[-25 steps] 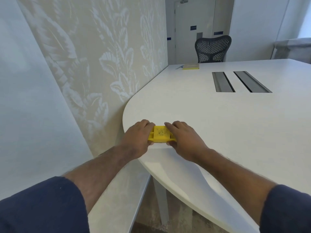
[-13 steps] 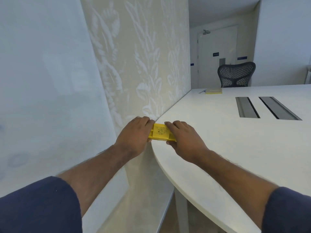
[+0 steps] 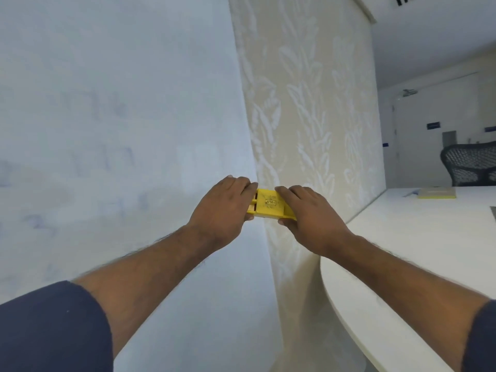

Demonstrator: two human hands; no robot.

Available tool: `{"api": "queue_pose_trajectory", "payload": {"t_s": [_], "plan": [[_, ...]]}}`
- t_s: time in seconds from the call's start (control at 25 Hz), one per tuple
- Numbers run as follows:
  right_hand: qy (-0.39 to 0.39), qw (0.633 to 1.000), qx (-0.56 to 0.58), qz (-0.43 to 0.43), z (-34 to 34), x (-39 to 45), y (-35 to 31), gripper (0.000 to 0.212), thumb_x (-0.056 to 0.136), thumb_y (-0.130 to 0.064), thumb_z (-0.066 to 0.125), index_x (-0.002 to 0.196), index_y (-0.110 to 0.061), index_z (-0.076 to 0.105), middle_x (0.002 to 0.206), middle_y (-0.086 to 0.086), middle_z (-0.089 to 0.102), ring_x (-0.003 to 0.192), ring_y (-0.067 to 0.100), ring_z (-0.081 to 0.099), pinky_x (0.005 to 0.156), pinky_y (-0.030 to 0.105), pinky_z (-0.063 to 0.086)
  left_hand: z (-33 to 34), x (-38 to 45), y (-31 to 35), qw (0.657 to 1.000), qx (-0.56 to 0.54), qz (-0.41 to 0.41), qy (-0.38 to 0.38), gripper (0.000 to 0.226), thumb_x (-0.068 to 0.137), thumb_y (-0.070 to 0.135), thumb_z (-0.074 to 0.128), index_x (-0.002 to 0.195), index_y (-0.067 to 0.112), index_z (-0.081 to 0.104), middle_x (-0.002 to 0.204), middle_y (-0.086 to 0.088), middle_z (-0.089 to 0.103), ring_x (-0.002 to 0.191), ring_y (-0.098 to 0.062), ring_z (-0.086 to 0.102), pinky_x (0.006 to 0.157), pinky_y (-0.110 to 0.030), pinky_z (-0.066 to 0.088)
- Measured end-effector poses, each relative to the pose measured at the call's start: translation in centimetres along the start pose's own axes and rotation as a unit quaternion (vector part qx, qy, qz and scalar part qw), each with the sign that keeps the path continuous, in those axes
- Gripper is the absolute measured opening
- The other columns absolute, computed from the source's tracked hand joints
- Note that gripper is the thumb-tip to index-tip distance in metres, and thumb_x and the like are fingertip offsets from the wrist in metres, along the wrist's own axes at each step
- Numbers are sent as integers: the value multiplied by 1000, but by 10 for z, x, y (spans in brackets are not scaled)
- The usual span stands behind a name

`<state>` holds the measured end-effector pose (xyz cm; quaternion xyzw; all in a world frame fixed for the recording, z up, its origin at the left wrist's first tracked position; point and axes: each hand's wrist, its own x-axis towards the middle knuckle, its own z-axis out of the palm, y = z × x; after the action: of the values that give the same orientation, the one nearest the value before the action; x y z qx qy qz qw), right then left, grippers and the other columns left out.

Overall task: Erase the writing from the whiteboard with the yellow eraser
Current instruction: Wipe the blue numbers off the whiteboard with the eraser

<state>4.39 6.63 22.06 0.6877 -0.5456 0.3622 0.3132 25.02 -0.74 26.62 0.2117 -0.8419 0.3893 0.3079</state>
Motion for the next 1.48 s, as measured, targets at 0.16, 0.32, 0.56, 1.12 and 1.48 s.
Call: {"api": "queue_pose_trajectory", "payload": {"t_s": [0.16, 0.32, 0.56, 1.12, 1.48], "plan": [[33, 999, 21, -37, -7, 39, -35, 62, 84, -23, 72, 139, -12, 46, 114, 7, 57, 102, 29, 53, 88, 38, 41, -42, -12, -38, 999, 41, -17, 16, 58, 76, 25, 83, 124, 3, 61, 113, -11, 64, 94, -34, 62, 93, -43, 51], [60, 994, 51, -73, -6, 71, -76, 61, 84, -23, 72, 139, -13, 46, 113, 6, 57, 101, 29, 54, 87, 37, 42, -78, -34, -72, 996, 79, -41, 13, 55, 79, 25, 80, 125, 4, 59, 116, -12, 62, 97, -34, 61, 98, -48, 50], [98, 982, 100, -130, -1, 111, -148, 62, 84, -22, 73, 139, -11, 47, 114, 7, 58, 100, 30, 54, 86, 39, 43, -139, -79, -120, 990, 117, -83, 7, 53, 81, 24, 77, 127, 5, 57, 118, -11, 60, 98, -33, 57, 85, -45, 51], [174, 933, 218, -228, -4, 174, -333, 64, 80, -21, 78, 136, -8, 50, 112, 9, 60, 98, 32, 56, 83, 42, 47, -285, -195, -201, 951, 268, -151, -20, 59, 81, 23, 79, 132, 4, 56, 121, -10, 61, 104, -35, 60, 103, -45, 47], [199, 900, 278, -272, -13, 186, -443, 68, 81, -50, 61, 137, -13, 49, 116, 3, 59, 103, 25, 54, 89, 38, 44, -353, -262, -225, 927, 328, -178, -38, 61, 80, 24, 80, 132, 6, 56, 121, -8, 61, 107, -30, 60, 107, -40, 43]]}}
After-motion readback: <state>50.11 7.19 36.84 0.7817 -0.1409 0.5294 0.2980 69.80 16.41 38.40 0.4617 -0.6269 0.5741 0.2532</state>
